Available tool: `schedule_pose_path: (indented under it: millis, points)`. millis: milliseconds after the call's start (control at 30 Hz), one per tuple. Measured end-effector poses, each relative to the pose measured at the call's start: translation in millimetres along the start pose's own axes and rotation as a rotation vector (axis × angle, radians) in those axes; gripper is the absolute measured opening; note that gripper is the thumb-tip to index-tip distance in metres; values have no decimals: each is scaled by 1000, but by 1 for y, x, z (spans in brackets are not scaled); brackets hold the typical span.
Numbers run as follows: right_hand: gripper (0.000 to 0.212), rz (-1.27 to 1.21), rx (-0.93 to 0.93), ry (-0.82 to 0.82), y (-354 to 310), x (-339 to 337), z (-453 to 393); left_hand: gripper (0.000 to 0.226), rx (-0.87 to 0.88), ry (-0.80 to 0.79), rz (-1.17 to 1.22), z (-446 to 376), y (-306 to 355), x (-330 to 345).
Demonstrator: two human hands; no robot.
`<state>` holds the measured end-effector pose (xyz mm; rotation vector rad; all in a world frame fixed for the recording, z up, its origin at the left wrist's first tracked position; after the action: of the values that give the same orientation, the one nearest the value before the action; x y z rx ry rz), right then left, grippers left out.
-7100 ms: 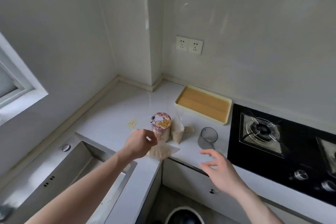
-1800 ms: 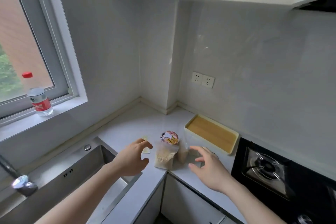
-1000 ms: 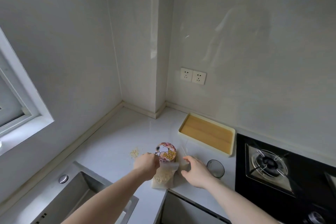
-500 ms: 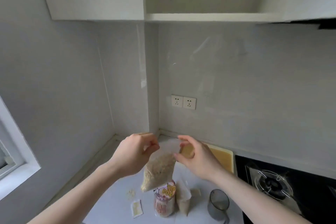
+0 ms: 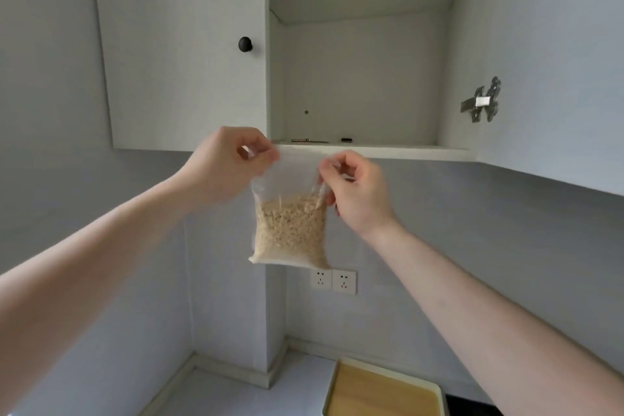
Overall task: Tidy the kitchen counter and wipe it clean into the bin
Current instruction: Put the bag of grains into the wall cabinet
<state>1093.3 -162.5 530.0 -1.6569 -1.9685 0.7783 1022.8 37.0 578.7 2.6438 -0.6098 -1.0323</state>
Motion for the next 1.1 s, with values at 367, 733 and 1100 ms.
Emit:
schedule_pose_path:
  millis: [367,733,1100]
  points:
    - [25,151,-138,263,-50,-11,-111,11,167,97,-322,-106,47,-37]
    - [21,197,-64,581,-61,-49,-176,85,231,351,-662,-163,38,-32]
    - [20,542,-25,648,-59,-105,-215,120,47,230,-634,-177,-15,17]
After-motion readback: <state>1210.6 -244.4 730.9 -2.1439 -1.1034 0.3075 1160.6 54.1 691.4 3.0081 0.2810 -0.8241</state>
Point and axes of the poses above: each hand's wrist, its own z-axis away from the middle knuckle, its own x-axis out of the palm, y = z × x, the point moved 4 cm from there along -z, towards the middle knuckle, and after that the axes turned 7 degrees about -z, right-handed, at the moved point
